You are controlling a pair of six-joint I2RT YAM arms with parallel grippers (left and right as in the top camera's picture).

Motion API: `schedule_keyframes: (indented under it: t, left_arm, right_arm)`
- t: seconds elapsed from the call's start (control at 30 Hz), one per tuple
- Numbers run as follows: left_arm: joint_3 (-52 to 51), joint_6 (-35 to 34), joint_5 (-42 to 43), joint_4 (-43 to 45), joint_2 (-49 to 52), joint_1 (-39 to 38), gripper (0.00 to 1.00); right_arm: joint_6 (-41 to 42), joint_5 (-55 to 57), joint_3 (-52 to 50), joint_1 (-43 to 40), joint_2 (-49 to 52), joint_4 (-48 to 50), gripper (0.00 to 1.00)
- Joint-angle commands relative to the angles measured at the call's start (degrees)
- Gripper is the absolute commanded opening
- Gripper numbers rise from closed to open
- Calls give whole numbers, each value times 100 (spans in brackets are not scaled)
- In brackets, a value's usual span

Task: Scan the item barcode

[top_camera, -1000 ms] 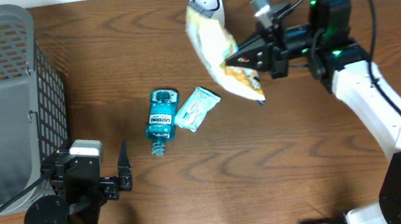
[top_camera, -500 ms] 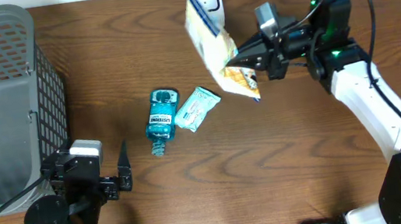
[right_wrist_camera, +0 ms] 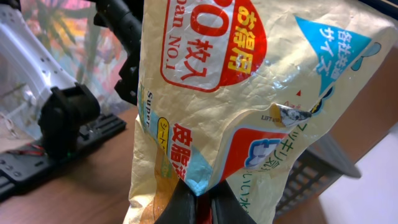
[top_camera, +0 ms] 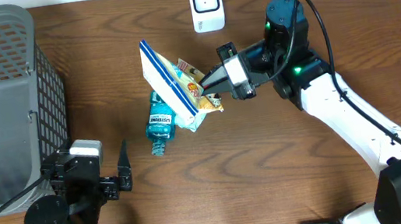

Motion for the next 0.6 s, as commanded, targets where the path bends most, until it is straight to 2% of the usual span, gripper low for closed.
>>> schedule_keyframes:
  t: [0.0, 0.1, 0.17, 0.23, 0.43, 0.5, 0.57]
  left_arm:
    - [31, -52, 74, 22, -4, -2, 98]
    - [31, -52, 74, 22, -4, -2, 98]
    - [31, -52, 74, 22, -4, -2, 98]
    - [31, -52, 74, 22, -4, -2, 98]
    - [31, -52, 74, 22, -4, -2, 98]
    - [31, -52, 74, 22, -4, -2, 98]
    - [31, -52, 74, 22, -4, -2, 98]
  right_arm:
    - [-337, -111, 17, 76, -175, 96, 1]
    - [142, -109, 17, 98, -175, 111, 1]
    - [874, -111, 17, 96, -175, 107, 1]
    - [2004, -111, 15, 79, -175, -24, 1]
    - [4671, -111, 15, -92, -175, -1064, 1]
    - [5888, -109, 15, -181, -175, -1285, 1]
    - [7475, -111, 15, -293, -175, -1515, 1]
